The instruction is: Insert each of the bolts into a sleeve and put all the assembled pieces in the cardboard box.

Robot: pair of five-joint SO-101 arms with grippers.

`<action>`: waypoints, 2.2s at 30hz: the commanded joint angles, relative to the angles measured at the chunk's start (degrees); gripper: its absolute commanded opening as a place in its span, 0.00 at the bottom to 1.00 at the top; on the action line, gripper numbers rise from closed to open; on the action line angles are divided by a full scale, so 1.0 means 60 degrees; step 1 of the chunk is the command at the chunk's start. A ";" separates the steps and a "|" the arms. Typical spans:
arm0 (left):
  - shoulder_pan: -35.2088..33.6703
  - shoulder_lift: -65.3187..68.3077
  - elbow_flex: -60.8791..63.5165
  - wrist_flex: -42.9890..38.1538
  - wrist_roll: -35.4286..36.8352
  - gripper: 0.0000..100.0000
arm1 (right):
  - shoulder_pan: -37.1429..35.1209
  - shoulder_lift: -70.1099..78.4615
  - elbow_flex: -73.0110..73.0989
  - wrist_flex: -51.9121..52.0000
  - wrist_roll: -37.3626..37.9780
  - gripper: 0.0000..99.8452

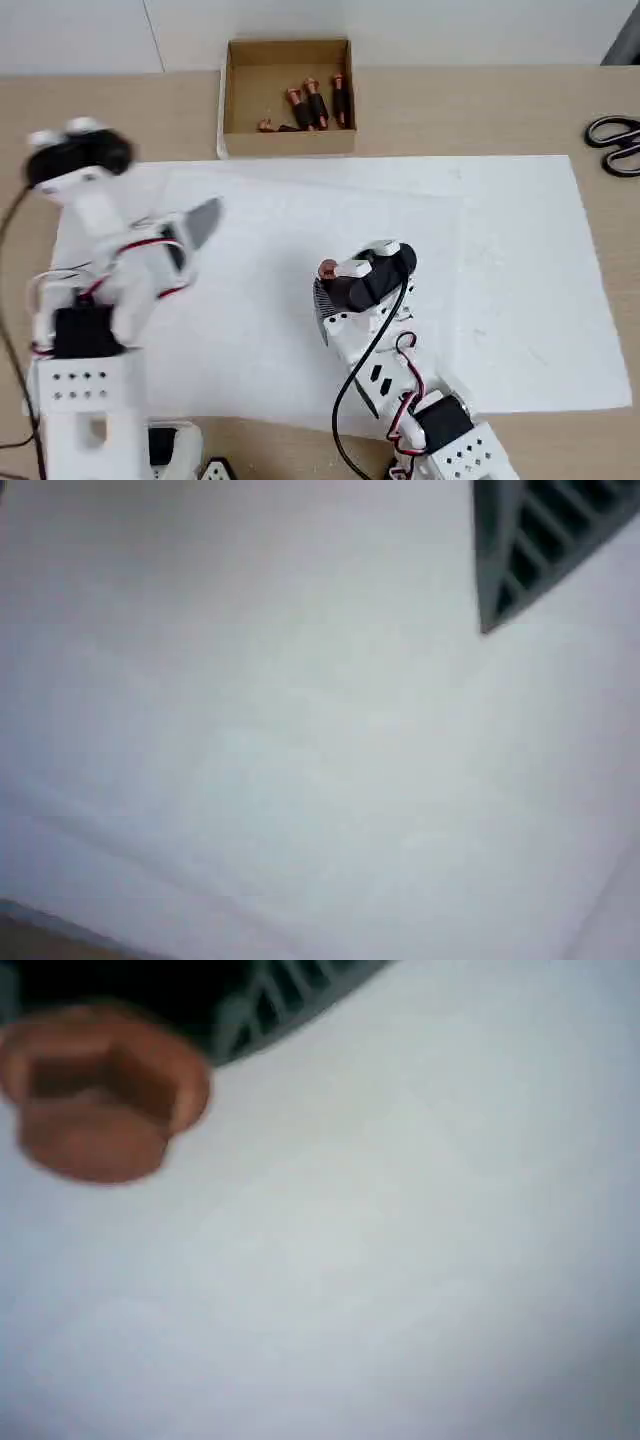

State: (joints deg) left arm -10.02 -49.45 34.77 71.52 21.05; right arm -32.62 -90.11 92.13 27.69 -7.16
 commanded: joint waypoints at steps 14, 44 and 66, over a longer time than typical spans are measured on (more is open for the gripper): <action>0.0073 -0.0117 -0.0520 0.0791 -0.0659 0.31 | 0.1941 0.6513 -0.6095 -0.1502 0.0571 0.00; 0.0044 -0.0117 -0.0154 0.0762 -0.0674 0.31 | 0.2103 2.5604 -2.3443 -0.5883 0.0571 0.00; 0.0088 -0.0117 -0.0139 0.0791 -0.0689 0.31 | 0.2176 2.6132 -2.4879 -0.4344 0.0586 0.20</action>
State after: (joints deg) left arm -9.76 -49.45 34.15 76.18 17.36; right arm -20.57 69.80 -50.99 0.09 -4.09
